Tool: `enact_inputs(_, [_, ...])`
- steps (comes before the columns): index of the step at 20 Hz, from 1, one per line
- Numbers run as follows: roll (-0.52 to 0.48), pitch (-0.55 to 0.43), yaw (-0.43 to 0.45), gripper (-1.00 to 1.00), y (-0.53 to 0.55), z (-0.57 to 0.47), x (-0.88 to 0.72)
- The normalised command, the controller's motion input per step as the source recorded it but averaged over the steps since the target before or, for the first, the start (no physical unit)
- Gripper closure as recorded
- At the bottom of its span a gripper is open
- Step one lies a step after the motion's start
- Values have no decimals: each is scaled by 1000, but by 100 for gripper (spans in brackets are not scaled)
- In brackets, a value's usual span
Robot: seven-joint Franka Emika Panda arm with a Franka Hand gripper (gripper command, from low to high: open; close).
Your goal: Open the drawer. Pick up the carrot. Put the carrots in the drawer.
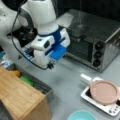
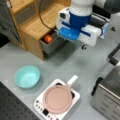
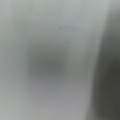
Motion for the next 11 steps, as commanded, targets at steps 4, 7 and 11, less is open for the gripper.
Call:
enact_inputs(4, [154, 262, -179, -100, 136, 213, 300])
enact_inputs(7, [128, 271, -171, -100, 109, 212, 279])
enact_inputs(11, [104, 260, -166, -100, 86, 191, 267])
